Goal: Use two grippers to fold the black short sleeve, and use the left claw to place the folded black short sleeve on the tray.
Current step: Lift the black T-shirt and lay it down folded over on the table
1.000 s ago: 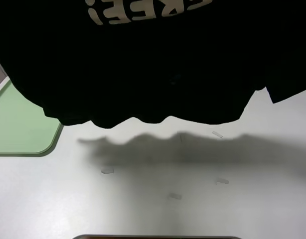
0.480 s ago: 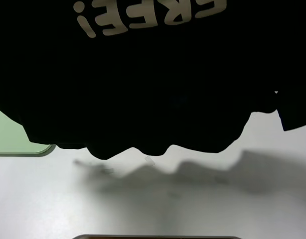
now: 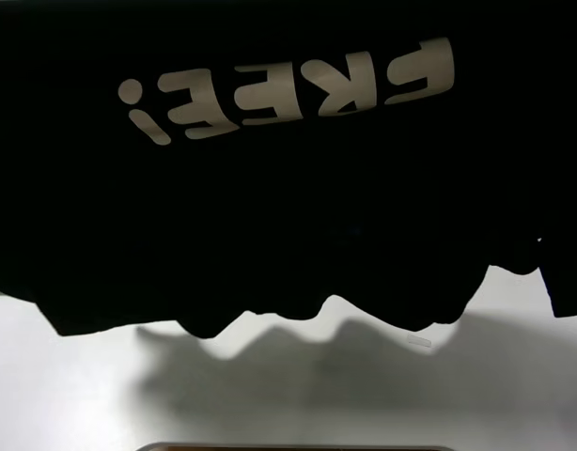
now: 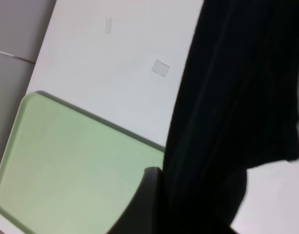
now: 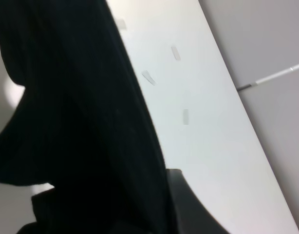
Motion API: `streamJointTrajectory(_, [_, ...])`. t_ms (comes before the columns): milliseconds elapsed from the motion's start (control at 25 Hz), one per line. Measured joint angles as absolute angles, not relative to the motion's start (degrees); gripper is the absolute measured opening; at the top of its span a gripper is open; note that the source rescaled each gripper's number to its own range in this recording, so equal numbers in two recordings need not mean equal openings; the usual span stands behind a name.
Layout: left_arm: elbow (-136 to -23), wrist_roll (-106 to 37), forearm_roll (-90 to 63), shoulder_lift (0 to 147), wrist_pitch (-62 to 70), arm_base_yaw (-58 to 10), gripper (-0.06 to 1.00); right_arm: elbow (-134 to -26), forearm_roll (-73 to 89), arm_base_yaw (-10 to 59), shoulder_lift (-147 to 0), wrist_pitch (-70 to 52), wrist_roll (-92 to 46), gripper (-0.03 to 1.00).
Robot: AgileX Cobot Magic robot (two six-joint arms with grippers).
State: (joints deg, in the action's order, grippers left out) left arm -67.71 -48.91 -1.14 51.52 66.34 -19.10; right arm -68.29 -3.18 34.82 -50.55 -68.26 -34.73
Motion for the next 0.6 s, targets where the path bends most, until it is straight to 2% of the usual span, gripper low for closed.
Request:
streamJointTrajectory(280, [-66.5,-46.8,-3.9,45.3,66.3,-19.1,0.0,-67.1,-1.9,34.8,-48.4,-68.3,-33.4,0.0])
streamJointTrajectory(600, [-53.8,-47.1,-3.6,46.6,65.9,-19.1,0.0,-53.4,-3.4,34.8,-48.4,-65.5,-33.4,0.0])
